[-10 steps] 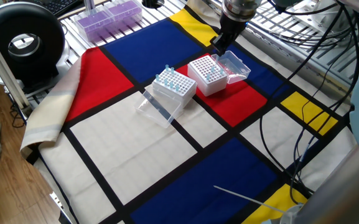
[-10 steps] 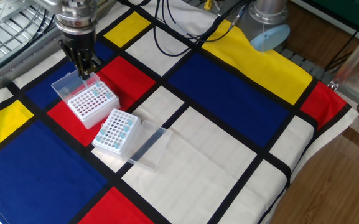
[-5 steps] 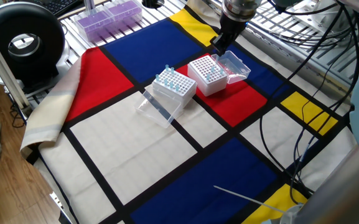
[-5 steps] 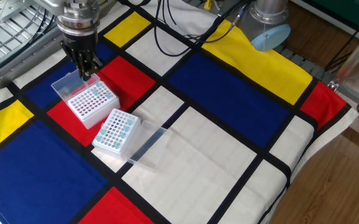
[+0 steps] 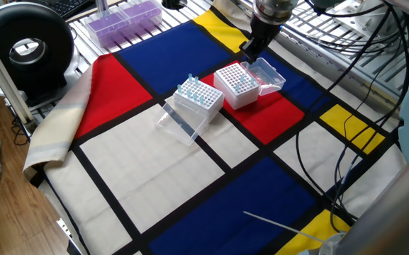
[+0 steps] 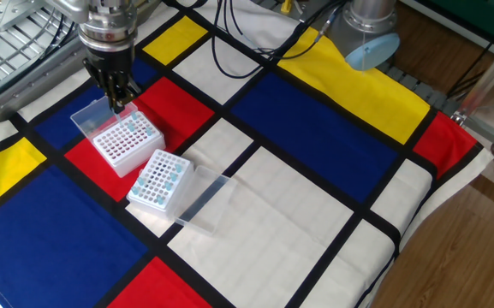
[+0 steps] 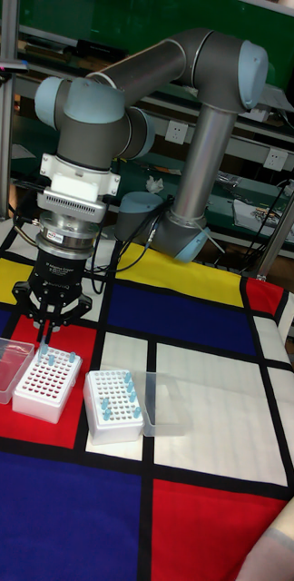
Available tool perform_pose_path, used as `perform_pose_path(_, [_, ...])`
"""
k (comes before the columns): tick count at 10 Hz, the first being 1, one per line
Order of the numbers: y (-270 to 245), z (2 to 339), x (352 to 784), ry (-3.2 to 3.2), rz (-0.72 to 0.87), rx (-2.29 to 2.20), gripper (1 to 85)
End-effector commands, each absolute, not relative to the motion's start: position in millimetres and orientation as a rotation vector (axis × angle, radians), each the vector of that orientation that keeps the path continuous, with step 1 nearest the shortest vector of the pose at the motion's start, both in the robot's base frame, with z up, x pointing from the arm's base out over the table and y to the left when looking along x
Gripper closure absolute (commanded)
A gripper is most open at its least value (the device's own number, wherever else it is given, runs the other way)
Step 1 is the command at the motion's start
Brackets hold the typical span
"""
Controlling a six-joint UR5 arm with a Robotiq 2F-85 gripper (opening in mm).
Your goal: Transfer all medium pipette tips from one holder to another
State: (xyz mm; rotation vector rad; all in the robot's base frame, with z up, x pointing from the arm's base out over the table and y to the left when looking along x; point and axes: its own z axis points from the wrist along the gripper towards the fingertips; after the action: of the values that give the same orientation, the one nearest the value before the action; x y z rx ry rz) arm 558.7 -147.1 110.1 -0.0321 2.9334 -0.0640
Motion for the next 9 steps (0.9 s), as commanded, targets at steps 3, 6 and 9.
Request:
perform_pose_path(3, [-143.8,104.7,564.3,2.915,-0.019,-0.05,84.7])
perform_pose_path(6, [-146.5,101.4,551.2,2.961,0.027,-0.15,74.7])
perform_pose_path(9, [-148.1,100.2,546.7,2.976,0.027,-0.167,69.0])
